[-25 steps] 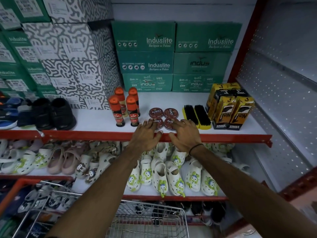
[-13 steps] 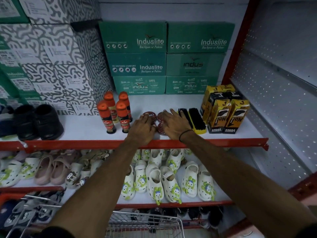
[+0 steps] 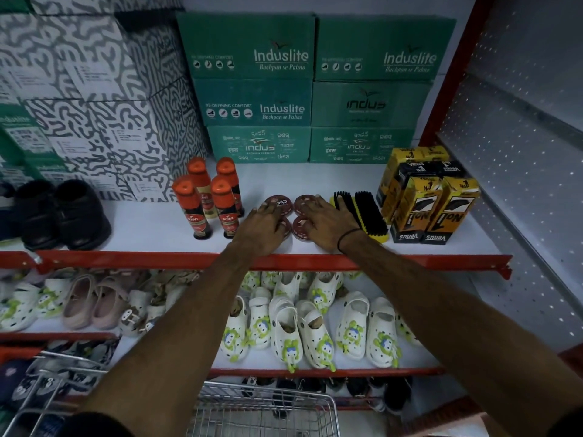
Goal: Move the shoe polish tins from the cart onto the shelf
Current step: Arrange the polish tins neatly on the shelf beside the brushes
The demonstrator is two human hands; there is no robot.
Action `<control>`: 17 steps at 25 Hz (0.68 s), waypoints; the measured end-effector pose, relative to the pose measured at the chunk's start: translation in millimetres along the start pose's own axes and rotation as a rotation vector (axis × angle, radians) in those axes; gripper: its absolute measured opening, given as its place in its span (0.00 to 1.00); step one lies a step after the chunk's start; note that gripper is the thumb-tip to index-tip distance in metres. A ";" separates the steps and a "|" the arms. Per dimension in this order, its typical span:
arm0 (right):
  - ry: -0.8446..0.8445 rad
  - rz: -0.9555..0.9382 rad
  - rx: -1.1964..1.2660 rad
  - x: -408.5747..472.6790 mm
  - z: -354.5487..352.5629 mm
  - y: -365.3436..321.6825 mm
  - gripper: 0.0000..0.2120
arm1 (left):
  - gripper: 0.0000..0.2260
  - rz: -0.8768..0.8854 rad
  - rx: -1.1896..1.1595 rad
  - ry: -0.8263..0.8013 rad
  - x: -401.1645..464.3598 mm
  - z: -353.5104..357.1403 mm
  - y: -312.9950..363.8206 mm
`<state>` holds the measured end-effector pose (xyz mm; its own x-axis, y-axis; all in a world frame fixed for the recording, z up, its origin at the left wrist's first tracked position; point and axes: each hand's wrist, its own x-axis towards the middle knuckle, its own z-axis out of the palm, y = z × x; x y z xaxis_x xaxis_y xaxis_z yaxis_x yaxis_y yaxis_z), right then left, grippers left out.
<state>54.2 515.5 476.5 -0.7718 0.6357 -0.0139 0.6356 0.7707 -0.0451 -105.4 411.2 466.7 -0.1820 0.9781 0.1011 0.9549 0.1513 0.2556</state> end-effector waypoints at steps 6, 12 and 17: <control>0.035 -0.021 0.016 -0.4 3.6 3.2 0.27 | 0.24 -0.012 -0.005 0.019 -3.5 -0.4 5.1; 0.026 -0.031 0.018 -3.9 5.9 5.5 0.27 | 0.23 -0.015 -0.028 0.014 -6.2 -2.9 5.1; 0.049 -0.022 -0.005 -4.0 3.7 8.3 0.27 | 0.22 -0.061 -0.003 0.032 -3.8 -4.7 1.1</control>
<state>62.5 519.2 472.5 -0.7841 0.6195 0.0360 0.6183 0.7849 -0.0402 -104.8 407.0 471.1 -0.2475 0.9620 0.1156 0.9409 0.2101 0.2655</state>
